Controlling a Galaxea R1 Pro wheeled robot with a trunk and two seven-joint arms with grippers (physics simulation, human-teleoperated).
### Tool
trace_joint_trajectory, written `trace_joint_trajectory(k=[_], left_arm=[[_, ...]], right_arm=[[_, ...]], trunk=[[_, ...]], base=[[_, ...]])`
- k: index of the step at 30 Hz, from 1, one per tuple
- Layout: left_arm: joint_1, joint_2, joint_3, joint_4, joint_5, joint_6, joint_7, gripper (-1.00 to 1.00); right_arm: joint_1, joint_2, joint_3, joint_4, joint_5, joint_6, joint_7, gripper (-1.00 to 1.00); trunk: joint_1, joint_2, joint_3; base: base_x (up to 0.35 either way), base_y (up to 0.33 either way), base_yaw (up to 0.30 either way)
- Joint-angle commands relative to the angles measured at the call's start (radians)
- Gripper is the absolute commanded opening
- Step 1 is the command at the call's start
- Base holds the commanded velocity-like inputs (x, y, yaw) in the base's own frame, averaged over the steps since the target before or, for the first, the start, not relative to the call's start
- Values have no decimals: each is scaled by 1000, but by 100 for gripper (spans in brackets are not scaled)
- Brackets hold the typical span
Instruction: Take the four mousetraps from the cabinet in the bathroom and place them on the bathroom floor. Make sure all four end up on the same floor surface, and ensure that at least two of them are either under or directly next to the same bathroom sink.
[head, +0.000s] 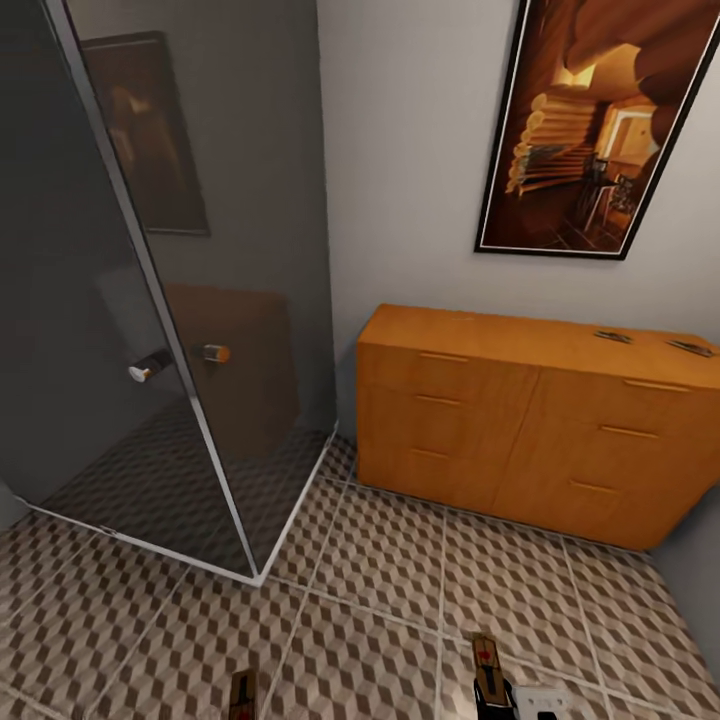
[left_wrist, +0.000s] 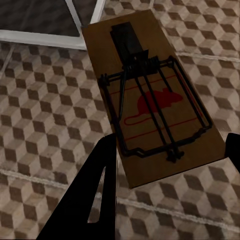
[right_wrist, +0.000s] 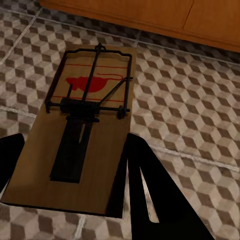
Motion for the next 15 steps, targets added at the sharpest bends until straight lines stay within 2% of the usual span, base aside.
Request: trace_joint_trajectory(k=[1, 15], left_arm=[[-2, -1, -9, 4, 7, -6, 3, -100], [-1, -1, -9, 4, 7, -6, 3, -100]], right_arm=[[0, 0, -4, 2, 7, -3, 0, -100], [0, 2, -4, 17, 7, -3, 0, -100]], trunk=[[0, 0, -1], [0, 0, -1]], base=[[0, 0, 286], [0, 0, 286]])
